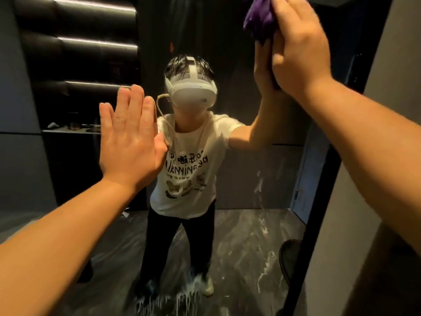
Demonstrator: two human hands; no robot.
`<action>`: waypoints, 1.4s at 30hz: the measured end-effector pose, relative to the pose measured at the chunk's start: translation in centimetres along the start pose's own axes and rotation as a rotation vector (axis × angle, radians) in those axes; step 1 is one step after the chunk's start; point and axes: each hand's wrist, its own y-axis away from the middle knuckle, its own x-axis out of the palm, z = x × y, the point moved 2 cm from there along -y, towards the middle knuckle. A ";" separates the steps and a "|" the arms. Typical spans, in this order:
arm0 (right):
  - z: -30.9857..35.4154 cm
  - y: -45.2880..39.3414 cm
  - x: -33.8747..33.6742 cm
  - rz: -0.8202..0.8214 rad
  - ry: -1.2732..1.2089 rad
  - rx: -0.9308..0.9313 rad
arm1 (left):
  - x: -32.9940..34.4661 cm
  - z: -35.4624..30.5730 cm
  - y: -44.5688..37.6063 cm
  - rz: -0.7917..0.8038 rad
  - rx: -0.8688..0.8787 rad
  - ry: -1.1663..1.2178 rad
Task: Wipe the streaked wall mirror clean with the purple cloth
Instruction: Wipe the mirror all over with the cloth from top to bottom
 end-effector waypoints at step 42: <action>2.4 25.5 -0.6 0.405 -0.243 -0.229 | -0.1 -2.0 -0.2 -0.006 -0.122 0.004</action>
